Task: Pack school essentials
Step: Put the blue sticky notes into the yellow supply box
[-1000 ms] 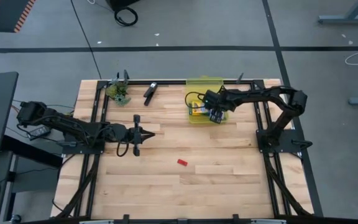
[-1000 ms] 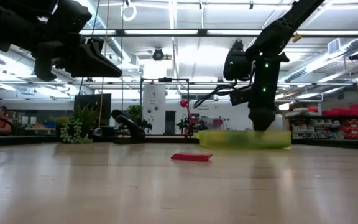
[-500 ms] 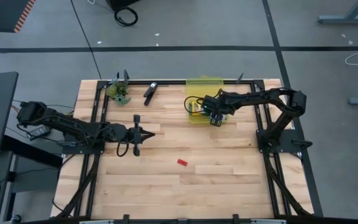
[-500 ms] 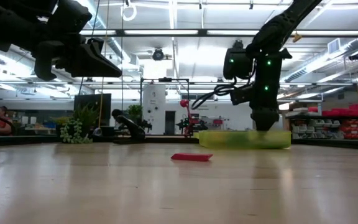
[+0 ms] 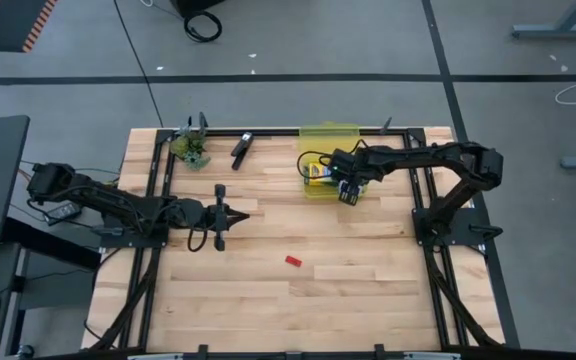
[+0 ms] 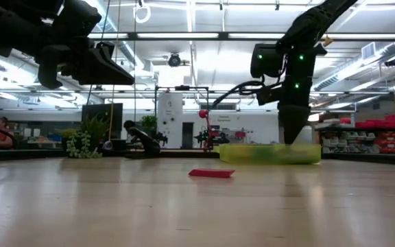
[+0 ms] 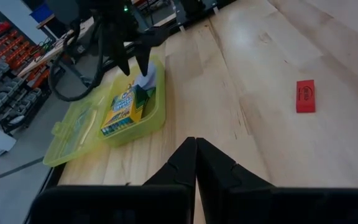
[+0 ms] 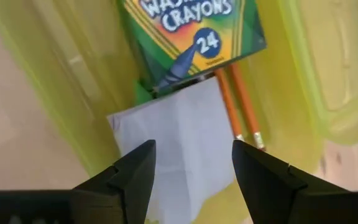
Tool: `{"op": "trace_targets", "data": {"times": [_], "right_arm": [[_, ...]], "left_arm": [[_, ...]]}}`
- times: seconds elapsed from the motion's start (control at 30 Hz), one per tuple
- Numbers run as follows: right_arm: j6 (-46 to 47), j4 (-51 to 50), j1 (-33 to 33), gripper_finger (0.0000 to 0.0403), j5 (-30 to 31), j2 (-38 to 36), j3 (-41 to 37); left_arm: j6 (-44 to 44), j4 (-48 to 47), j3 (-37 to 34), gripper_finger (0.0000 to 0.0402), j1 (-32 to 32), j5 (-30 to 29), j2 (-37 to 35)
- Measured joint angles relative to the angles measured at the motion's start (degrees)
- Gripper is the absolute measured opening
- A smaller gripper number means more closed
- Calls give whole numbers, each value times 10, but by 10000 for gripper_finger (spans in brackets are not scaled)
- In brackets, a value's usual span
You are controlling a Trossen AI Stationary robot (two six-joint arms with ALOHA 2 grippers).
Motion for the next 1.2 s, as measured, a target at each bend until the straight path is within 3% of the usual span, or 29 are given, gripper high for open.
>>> {"op": "trace_targets", "data": {"times": [0.23, 1.2], "right_arm": [[-4, 48, -18, 219, -50, 3, -38], [-60, 18, -2, 110, -33, 4, -16]], "left_arm": [[-9, 0, 0, 22, 0, 0, 0], [-11, 0, 0, 23, 0, 0, 0]]}}
